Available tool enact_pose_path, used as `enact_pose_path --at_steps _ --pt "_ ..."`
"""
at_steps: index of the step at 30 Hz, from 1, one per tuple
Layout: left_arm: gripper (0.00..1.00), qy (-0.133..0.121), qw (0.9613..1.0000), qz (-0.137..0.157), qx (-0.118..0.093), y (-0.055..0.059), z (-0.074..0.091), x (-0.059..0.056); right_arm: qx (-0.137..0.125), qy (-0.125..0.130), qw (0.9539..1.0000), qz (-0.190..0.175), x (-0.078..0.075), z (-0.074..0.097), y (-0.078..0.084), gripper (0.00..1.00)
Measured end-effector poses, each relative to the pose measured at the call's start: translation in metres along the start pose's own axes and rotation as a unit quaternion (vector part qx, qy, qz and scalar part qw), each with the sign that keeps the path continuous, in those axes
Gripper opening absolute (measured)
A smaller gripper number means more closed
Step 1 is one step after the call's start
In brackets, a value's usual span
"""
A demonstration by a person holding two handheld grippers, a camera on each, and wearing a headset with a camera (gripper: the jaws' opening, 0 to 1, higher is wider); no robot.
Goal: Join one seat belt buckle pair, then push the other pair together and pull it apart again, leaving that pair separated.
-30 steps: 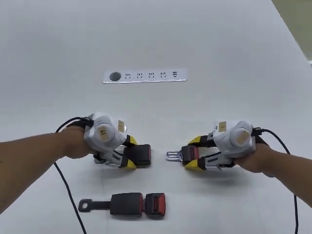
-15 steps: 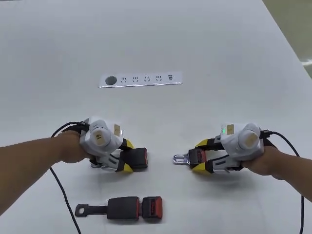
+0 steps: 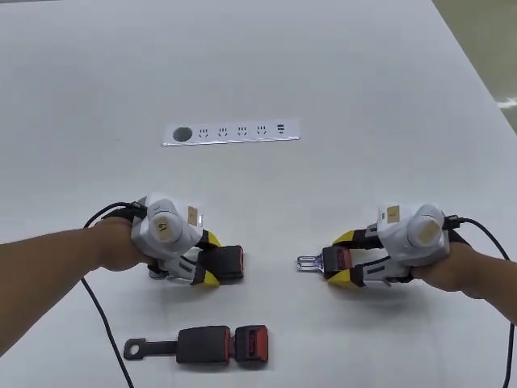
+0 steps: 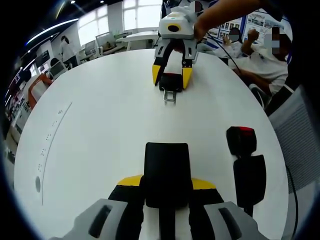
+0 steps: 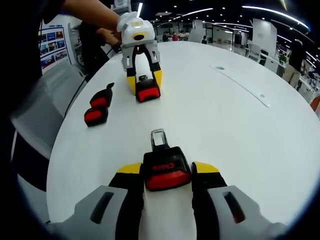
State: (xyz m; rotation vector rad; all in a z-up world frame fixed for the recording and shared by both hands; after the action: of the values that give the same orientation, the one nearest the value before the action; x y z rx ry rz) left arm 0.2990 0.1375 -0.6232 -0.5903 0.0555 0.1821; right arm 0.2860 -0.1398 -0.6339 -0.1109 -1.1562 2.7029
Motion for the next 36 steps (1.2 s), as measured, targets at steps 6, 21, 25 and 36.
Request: enact_pose_path --at_steps 6,21,25,36 --pt "0.35 -0.002 1.0 0.001 0.001 -0.001 0.0 -0.002 0.006 0.002 1.0 0.007 0.0 0.001 0.0 0.36" --pt "0.64 -0.005 0.998 0.064 -0.003 -0.001 0.005 -0.007 0.048 0.051 0.9975 -0.004 0.005 0.001 -0.004 0.47" --pt "0.73 -0.014 0.9966 0.08 -0.013 0.003 0.011 -0.007 0.014 0.1 0.9933 -0.057 0.007 0.007 -0.008 0.58" --pt "0.89 -0.064 0.9843 0.15 -0.066 0.001 0.04 -0.017 -0.045 0.229 0.9608 -0.15 0.02 0.021 -0.02 0.72"
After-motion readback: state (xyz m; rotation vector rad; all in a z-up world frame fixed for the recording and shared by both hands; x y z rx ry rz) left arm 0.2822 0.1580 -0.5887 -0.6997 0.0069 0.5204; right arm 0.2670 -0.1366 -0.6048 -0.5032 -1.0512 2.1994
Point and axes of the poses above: the centre of the closed fingertips' face, and the gripper's own axes: z roughly backward along the fingers, x roughly to its left, y roughly out of its underside, the point moved 8 cm from there along z, roughly backward along the fingers, and after that the axes turned 6 degrees about z, right-handed, at the moved point
